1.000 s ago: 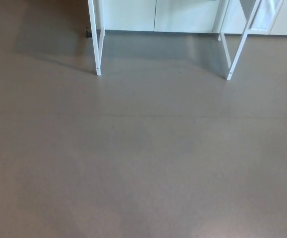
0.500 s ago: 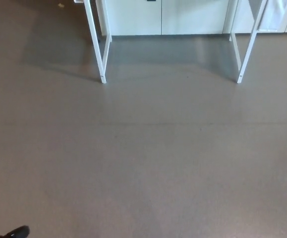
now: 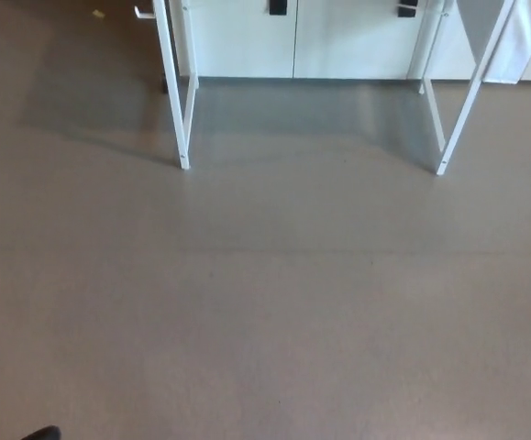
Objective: The robot walks towards a desk on which a shovel is kept on the left hand side and a container is kept on the right hand side. The robot picks up the shovel using its left hand and places it in the container.
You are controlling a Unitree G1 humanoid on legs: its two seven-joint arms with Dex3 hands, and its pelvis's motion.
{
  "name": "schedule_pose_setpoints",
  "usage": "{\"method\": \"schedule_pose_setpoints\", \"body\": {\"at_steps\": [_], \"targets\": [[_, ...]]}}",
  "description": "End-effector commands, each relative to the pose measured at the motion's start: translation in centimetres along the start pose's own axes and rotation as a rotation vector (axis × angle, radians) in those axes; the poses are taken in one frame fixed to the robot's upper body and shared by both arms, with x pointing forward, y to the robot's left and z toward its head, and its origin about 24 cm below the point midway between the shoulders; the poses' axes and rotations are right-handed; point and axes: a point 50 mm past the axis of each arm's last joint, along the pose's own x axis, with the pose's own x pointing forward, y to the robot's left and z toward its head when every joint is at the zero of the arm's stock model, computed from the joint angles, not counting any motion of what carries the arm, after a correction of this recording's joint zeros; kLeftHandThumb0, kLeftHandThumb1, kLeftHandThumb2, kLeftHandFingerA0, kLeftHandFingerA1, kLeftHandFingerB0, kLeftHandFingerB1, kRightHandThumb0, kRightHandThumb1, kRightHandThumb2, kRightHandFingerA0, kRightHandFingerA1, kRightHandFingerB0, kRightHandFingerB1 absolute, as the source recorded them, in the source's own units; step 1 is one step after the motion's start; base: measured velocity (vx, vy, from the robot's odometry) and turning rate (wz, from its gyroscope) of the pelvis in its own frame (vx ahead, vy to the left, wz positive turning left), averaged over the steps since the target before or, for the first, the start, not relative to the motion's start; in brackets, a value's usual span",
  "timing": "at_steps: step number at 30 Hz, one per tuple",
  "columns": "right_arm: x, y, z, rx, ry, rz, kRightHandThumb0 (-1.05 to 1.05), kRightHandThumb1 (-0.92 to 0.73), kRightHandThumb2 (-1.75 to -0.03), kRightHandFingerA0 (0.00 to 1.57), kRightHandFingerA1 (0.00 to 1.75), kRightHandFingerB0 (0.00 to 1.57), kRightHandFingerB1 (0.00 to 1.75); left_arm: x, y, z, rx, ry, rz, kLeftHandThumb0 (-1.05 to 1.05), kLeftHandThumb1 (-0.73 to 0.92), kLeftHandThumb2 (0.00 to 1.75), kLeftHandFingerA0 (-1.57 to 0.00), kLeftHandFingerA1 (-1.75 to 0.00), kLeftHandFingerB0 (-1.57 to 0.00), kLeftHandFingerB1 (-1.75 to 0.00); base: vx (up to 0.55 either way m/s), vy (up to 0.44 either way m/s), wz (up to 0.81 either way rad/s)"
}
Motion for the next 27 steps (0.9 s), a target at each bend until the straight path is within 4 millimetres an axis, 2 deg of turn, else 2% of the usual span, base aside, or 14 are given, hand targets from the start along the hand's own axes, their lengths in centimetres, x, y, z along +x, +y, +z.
{"method": "schedule_pose_setpoints", "body": {"at_steps": [1, 9, 10, 25, 27], "targets": [[-0.21, -0.20, 0.26, -0.002, -0.016, -0.002, -0.22, -0.54, -0.55, 0.64, 0.59, 0.49, 0.50, 0.18, 0.82, 0.19, 0.007, -0.006, 0.028, -0.29, 0.54, 0.65, -0.41, -0.40, -0.42, -0.39, 0.14, -0.093, 0.06], [-0.20, -0.04, 0.05, -0.005, -0.006, 0.004, -0.21, -0.53, -0.55, 0.64, 0.60, 0.48, 0.49, -0.19, 1.26, -0.02, 0.000, 0.000, 0.031, -0.27, 0.56, 0.64, -0.40, -0.39, -0.40, -0.38, 0.15, -0.099, 0.04], [-0.11, 0.01, 0.10, 0.002, -0.007, 0.005, -0.22, -0.53, -0.55, 0.64, 0.60, 0.48, 0.50, -0.16, 1.36, -0.01, 0.000, 0.001, 0.030, -0.20, 0.60, 0.58, -0.42, -0.36, -0.40, -0.33, 0.14, -0.096, -0.07], [-0.07, 0.35, 0.34, -0.046, -0.010, 0.012, -0.22, -0.55, -0.56, 0.64, 0.59, 0.51, 0.49, -0.10, 1.38, 0.11, 0.015, -0.005, 0.033, -0.20, 0.60, 0.58, -0.43, -0.36, -0.40, -0.33, 0.09, 0.042, -0.01], [0.02, 0.31, 0.30, -0.054, -0.005, 0.010, -0.22, -0.55, -0.56, 0.65, 0.59, 0.50, 0.49, -0.12, 1.35, 0.10, 0.019, -0.004, 0.035, -0.28, 0.56, 0.64, -0.40, -0.39, -0.40, -0.38, 0.08, 0.054, 0.06]]}}
